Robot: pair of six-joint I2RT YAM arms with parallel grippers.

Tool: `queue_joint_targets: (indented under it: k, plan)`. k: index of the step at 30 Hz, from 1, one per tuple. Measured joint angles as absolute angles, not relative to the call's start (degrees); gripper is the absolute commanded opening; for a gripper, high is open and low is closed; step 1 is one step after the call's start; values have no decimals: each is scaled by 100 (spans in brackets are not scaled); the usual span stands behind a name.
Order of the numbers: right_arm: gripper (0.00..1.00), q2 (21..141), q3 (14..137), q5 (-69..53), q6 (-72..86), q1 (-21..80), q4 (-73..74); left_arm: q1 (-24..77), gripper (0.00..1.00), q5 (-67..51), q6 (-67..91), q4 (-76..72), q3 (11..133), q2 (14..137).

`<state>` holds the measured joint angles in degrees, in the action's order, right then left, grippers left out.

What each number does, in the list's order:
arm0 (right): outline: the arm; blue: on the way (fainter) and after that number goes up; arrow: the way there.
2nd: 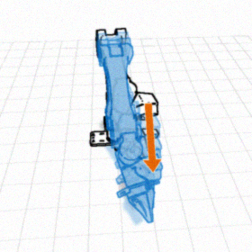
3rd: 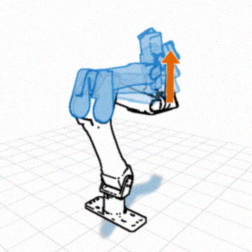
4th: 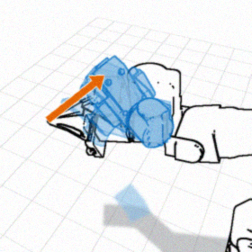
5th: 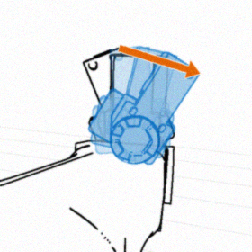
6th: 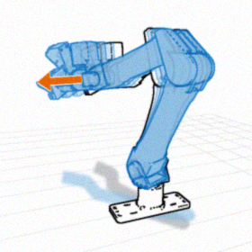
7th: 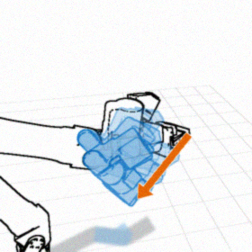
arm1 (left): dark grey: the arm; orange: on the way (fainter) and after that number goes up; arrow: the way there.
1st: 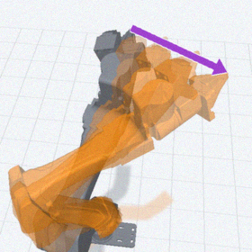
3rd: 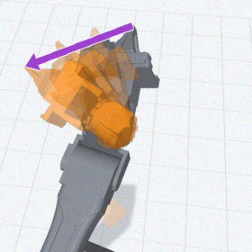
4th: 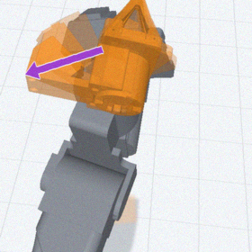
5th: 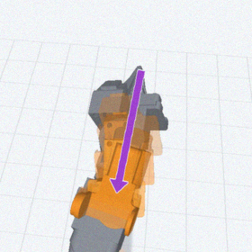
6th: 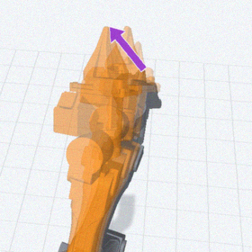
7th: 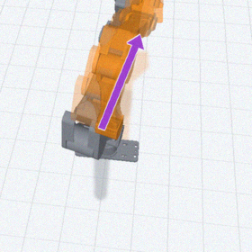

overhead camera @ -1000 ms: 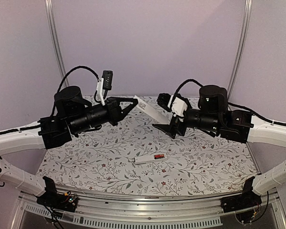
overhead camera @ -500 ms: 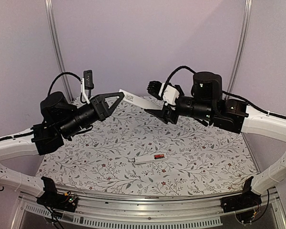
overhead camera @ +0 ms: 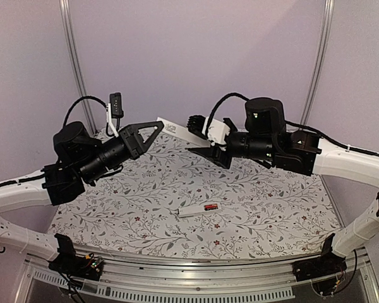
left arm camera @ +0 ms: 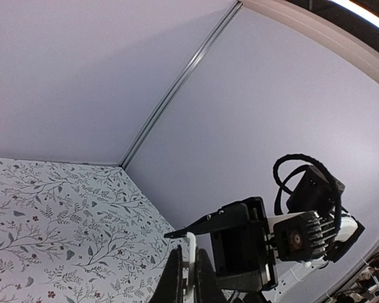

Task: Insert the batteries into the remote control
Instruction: Pass from the left arm to the right

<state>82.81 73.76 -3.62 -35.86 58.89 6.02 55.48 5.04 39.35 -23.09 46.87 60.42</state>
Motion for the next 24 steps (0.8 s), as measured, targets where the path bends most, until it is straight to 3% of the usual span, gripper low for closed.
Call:
queue_joint_targets:
  k: [13,24]
  plan:
    - [42,8281,7378,-314,-3566,5900,600,5507,0,499,3970,-2309,4668,6042]
    - [17,8281,7387,-169,-3592,5900,602,5468,0,456,3972,-2316,4663,6077]
